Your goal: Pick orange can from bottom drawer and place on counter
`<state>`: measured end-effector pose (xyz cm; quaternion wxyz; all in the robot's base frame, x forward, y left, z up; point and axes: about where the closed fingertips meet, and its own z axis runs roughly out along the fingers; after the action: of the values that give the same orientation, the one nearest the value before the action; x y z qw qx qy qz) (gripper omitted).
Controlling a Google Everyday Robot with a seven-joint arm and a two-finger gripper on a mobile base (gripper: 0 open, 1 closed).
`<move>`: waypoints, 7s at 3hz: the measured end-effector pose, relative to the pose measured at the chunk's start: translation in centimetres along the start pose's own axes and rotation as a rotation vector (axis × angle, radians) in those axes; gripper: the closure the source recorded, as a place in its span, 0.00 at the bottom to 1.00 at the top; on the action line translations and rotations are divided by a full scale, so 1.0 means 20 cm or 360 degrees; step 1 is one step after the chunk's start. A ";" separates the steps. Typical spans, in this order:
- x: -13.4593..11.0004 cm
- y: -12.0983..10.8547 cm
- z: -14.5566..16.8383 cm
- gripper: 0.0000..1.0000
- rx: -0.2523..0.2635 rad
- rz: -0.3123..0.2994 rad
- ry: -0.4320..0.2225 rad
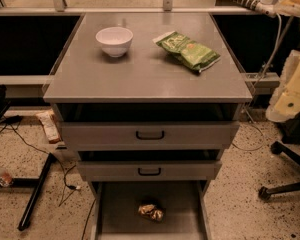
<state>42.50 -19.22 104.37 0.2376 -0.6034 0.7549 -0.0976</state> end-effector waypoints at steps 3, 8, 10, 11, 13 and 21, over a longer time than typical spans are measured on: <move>0.06 0.18 0.28 0.00 -0.0002 -0.0051 -0.0101; 0.33 0.73 1.16 0.00 -0.0384 0.0036 -0.0239; 0.44 1.05 1.59 0.00 -0.0388 0.0073 -0.0235; 0.50 1.13 1.79 0.00 -0.0346 0.0114 -0.0277; 0.46 1.16 1.93 0.00 -0.0345 0.0062 -0.0337; 0.57 1.42 3.52 0.00 -0.0489 0.0145 -0.0833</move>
Offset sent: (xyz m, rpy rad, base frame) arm 0.0015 0.0104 -0.0806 0.0390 -0.0007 0.0735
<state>49.70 -13.06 28.21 0.3341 -0.6024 0.7003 0.1871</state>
